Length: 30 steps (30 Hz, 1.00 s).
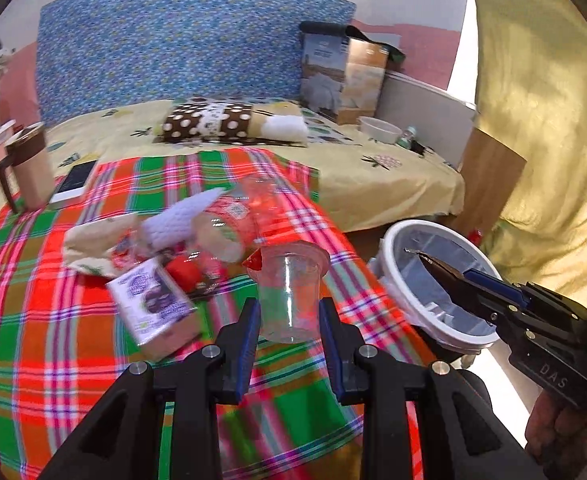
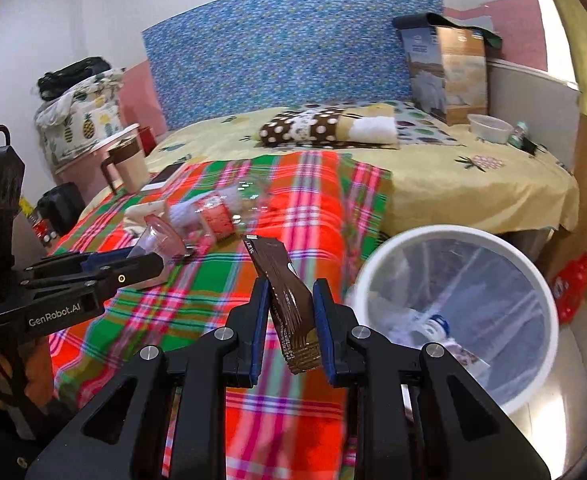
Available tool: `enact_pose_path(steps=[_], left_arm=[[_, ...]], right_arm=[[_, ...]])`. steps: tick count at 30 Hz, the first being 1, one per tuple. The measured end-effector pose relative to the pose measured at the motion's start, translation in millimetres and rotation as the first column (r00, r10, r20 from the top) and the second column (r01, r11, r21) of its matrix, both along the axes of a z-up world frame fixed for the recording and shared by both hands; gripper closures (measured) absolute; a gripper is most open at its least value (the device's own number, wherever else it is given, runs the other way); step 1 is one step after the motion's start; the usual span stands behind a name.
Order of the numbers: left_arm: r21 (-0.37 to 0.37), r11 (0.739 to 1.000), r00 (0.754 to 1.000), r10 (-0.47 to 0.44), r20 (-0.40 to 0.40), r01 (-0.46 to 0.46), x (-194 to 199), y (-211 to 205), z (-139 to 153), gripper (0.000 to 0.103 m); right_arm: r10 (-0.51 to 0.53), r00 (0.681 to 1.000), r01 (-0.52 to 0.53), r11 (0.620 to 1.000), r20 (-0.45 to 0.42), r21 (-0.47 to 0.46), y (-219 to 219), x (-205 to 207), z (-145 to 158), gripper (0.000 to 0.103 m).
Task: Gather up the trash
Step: 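Carry the cup and wrapper over the mesh bin and open both tools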
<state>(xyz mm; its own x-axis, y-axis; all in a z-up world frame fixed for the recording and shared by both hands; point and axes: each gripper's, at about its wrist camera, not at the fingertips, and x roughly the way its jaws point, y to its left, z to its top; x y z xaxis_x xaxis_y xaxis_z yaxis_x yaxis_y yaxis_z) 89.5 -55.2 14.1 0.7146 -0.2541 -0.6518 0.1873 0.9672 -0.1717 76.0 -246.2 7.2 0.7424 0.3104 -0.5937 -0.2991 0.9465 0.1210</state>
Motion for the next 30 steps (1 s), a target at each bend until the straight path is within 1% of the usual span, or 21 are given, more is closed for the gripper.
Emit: enact_pose_path(steps=[8, 14, 19, 30], left_arm=[[0.009, 0.993, 0.993, -0.116, -0.010, 0.116, 14, -51, -6, 0.073], [-0.003, 0.977, 0.976, -0.215, -0.021, 0.215, 28, -89, -10, 0.073], [-0.004, 0.960, 0.959, -0.280, -0.032, 0.280, 40, -117, -15, 0.073], [-0.015, 0.935, 0.931, -0.355, -0.080, 0.355, 62, -159, -35, 0.072]], right_arm=[[-0.102, 0.995, 0.102, 0.995, -0.023, 0.003, -35, 0, -4, 0.078], [-0.189, 0.980, 0.190, 0.982, -0.066, 0.009, -64, 3, -14, 0.078], [-0.234, 0.967, 0.237, 0.971, -0.104, 0.016, -80, 6, -22, 0.078], [-0.280, 0.949, 0.283, 0.959, -0.146, 0.005, -101, 14, -33, 0.077]])
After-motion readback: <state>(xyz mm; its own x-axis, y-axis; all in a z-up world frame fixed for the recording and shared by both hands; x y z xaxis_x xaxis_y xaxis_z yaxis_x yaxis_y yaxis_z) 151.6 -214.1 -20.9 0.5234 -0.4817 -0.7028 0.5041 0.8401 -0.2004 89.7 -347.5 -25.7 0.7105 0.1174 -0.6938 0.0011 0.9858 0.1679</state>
